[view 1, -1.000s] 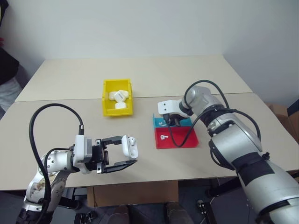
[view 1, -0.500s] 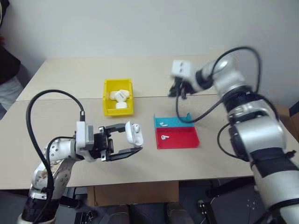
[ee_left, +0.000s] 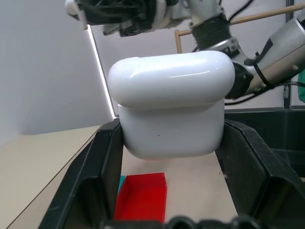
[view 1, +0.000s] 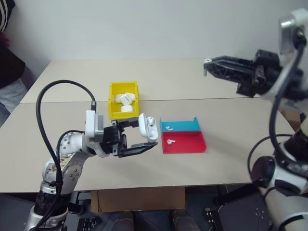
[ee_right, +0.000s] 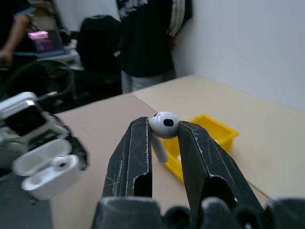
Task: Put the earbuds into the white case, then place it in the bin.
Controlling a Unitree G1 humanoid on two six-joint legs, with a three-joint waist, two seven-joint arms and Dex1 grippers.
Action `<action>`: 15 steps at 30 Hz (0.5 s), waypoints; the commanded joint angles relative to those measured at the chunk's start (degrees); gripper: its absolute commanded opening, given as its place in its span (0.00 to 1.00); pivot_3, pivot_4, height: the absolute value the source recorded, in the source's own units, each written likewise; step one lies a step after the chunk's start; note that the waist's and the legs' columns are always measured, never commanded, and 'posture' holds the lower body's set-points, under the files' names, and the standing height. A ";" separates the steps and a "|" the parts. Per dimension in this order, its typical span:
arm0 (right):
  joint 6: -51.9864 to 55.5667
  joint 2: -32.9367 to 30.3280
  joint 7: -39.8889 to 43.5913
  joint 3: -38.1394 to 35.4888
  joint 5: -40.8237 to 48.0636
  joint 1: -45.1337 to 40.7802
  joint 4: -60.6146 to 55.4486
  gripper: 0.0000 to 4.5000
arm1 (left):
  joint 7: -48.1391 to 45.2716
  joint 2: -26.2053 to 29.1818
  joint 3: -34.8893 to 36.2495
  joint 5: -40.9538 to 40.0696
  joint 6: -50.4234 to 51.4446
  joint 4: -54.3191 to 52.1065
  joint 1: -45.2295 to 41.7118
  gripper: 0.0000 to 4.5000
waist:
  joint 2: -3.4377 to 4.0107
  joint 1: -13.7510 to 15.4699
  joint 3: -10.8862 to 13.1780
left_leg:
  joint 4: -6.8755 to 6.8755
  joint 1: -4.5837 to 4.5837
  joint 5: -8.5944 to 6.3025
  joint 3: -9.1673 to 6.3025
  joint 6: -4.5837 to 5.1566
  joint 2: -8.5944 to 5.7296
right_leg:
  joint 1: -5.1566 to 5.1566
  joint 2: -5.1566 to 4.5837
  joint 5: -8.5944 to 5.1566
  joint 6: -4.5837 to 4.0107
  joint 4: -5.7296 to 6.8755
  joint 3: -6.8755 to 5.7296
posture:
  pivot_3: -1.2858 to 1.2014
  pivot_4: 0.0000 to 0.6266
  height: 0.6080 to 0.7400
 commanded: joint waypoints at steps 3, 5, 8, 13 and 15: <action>0.35 11.68 -4.89 -5.87 11.20 5.64 -12.64 0.18 | 0.20 -2.23 -0.71 -0.97 -0.11 0.36 -4.12 0.62 | -0.03 0.26 -0.03 | 0.00 -0.01 0.00 -0.03 0.00 0.01 | 0.03 0.01 0.03 -0.05 -0.01 -0.03 | 0.52 0.24 1.00; -0.90 14.30 -7.12 -3.71 13.55 8.74 -14.67 0.18 | 0.38 -2.54 -1.25 -0.52 0.47 0.77 -5.32 0.62 | -0.02 0.43 -0.02 | 0.00 -0.10 0.00 -0.03 0.00 -0.01 | -0.01 -0.01 0.03 -0.05 -0.04 -0.03 | 0.52 0.24 1.00; -2.36 16.46 -10.67 -1.26 16.62 11.16 -15.51 0.18 | 0.69 -2.87 -1.79 -0.19 0.87 0.88 -6.30 0.62 | -0.02 0.36 -0.02 | 0.04 -0.13 0.00 0.00 0.00 -0.05 | -0.02 -0.05 0.05 -0.04 -0.07 -0.01 | 0.52 0.24 1.00; -4.42 15.73 -14.96 1.20 23.03 14.08 -14.89 0.18 | 0.93 -2.99 -1.98 -0.07 1.44 0.77 -6.98 0.62 | -0.02 0.20 -0.02 | 0.03 -0.04 0.00 -0.01 0.00 -0.03 | 0.03 -0.02 0.03 -0.04 -0.04 -0.01 | 0.52 0.24 1.00; -5.18 14.93 -16.90 1.57 25.29 14.37 -14.22 0.18 | 0.76 -2.85 -1.79 -0.02 1.66 0.89 -6.84 0.62 | -0.02 0.13 -0.02 | 0.03 -0.07 0.00 -0.01 0.00 -0.03 | 0.01 -0.02 0.03 -0.03 -0.06 -0.01 | 0.52 0.24 1.00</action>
